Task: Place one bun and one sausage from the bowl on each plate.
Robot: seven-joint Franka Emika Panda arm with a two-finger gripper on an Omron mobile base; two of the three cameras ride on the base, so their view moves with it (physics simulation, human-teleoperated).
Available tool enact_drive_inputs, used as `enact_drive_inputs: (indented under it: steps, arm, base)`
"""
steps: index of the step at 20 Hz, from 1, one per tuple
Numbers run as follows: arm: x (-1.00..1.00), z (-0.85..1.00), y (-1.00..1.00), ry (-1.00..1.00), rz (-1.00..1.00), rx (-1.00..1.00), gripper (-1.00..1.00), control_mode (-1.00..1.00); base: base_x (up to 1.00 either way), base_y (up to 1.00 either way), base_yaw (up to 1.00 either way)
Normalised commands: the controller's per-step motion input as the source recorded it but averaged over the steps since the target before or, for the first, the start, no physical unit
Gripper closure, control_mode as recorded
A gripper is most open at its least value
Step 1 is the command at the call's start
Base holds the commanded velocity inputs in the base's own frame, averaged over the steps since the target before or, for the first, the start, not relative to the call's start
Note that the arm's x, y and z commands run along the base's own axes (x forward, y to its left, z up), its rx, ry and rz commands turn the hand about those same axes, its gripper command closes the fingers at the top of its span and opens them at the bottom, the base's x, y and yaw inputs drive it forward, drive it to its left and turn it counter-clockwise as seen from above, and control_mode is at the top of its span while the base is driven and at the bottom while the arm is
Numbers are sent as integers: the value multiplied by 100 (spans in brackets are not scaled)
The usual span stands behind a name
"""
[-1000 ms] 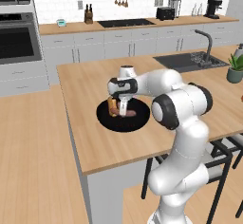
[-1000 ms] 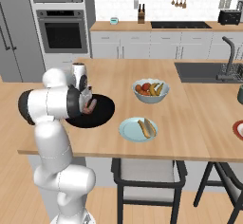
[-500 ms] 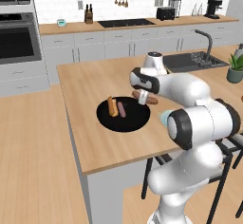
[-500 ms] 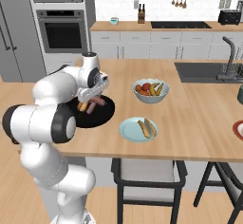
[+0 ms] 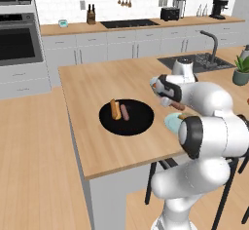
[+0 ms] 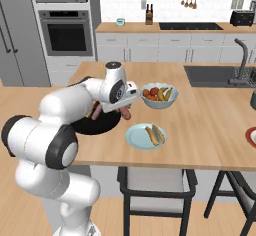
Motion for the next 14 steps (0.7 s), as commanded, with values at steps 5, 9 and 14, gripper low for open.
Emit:
enact_drive_inputs:
  steps: [5,9,14]
  arm:
    - [-22,-4,-89,-5,-32,36,100,-100]
    - [-19,-59,-11,-3,-8,12,100,-100]
    - [-10,-68,-3,0,0,-2,100,-100]
  base:
    - [0,0,0]
    - [0,0,0]
    - [0,0,0]
